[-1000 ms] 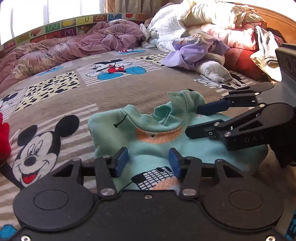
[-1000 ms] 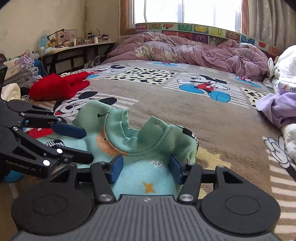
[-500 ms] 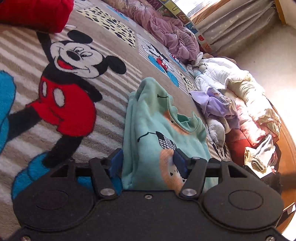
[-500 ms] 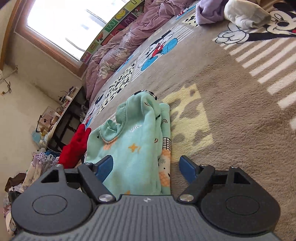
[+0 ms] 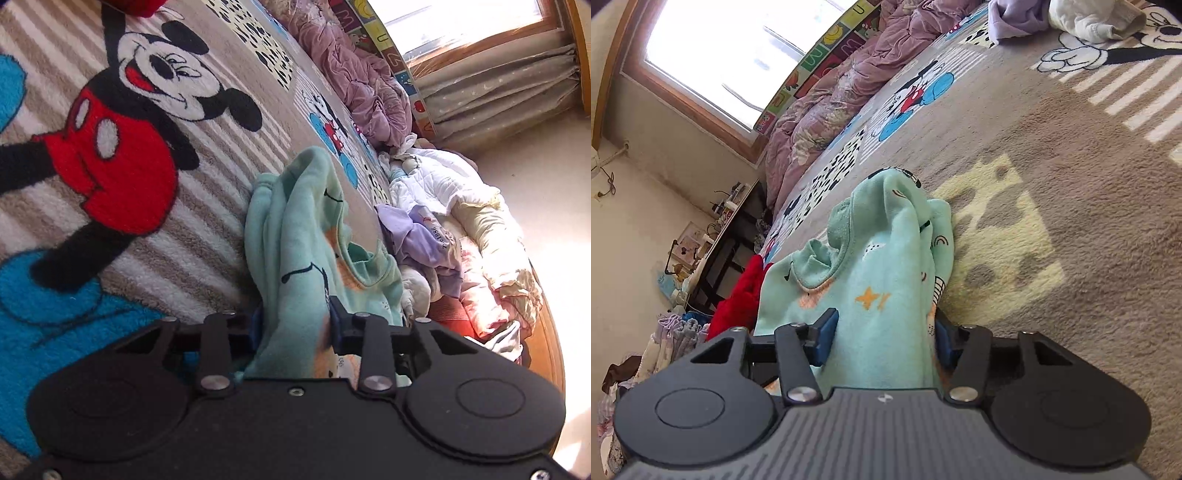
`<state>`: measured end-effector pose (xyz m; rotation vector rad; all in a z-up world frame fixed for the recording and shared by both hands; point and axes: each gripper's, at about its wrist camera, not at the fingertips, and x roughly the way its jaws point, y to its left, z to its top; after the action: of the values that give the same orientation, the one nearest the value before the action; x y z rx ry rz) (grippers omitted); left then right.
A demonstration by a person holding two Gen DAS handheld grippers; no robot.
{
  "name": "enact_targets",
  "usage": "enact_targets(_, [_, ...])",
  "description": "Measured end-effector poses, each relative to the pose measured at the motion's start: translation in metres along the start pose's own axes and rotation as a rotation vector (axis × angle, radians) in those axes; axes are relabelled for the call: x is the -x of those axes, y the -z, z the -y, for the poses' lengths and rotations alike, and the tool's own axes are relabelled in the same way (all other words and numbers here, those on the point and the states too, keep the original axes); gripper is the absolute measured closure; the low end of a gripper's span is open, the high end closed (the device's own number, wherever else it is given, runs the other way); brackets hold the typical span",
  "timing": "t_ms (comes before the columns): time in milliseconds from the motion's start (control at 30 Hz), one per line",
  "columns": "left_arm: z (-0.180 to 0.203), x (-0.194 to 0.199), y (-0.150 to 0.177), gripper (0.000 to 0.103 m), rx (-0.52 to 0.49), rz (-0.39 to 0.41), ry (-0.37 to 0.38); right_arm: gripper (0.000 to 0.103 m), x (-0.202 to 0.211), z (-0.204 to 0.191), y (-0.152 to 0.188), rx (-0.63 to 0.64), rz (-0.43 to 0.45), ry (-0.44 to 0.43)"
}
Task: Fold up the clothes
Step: 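Grasp the folded mint-green bundle with both grippers and lift it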
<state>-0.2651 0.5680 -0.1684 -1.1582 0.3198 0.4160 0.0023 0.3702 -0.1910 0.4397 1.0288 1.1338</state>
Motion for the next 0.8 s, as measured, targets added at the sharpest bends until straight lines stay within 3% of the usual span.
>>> enact_targets(100, [0.002, 0.029, -0.003, 0.072, 0.044, 0.01, 0.051, 0.062, 0.015, -0.011, -0.001, -0.043, 0.003, -0.066])
enact_targets(167, [0.003, 0.051, 0.004, 0.07, 0.048, 0.002, 0.046, 0.062, 0.03, -0.019, 0.001, -0.083, -0.013, -0.119])
enact_targets(200, [0.002, 0.056, 0.008, 0.062, 0.006, -0.006, 0.014, 0.058, 0.035, -0.021, 0.004, -0.105, -0.033, -0.129])
enact_targets(233, [0.0, 0.061, 0.013, 0.054, -0.037, -0.014, -0.018, 0.045, 0.037, -0.022, 0.008, -0.109, -0.054, -0.116])
enact_targets(267, [-0.002, 0.065, 0.017, 0.04, -0.077, -0.017, -0.048, 0.035, 0.038, -0.023, 0.013, -0.081, -0.066, -0.083])
enact_targets(300, [-0.007, 0.069, 0.019, 0.038, -0.106, -0.004, -0.072, 0.025, 0.04, -0.025, 0.02, -0.022, -0.058, -0.028])
enact_targets(333, [-0.012, 0.072, 0.02, 0.038, -0.12, 0.014, -0.085, 0.025, 0.043, -0.026, 0.026, 0.038, -0.038, 0.027])
enact_targets(400, [-0.02, 0.075, 0.02, 0.035, -0.132, 0.026, -0.065, 0.025, 0.046, -0.021, 0.032, 0.064, -0.034, 0.026])
enact_targets(667, [-0.017, 0.052, 0.018, 0.036, -0.182, -0.002, -0.084, 0.022, 0.039, -0.016, 0.042, 0.047, -0.032, -0.026])
enact_targets(733, [-0.018, 0.048, 0.02, 0.046, -0.179, -0.002, -0.065, 0.029, 0.035, -0.02, 0.049, 0.071, -0.03, -0.01])
enact_targets(767, [-0.019, 0.046, 0.021, 0.063, -0.175, -0.011, -0.059, 0.038, 0.033, -0.023, 0.051, 0.078, -0.027, -0.005])
enact_targets(800, [-0.019, 0.046, 0.023, 0.066, -0.169, -0.009, -0.047, 0.047, 0.03, -0.026, 0.054, 0.086, -0.023, 0.0])
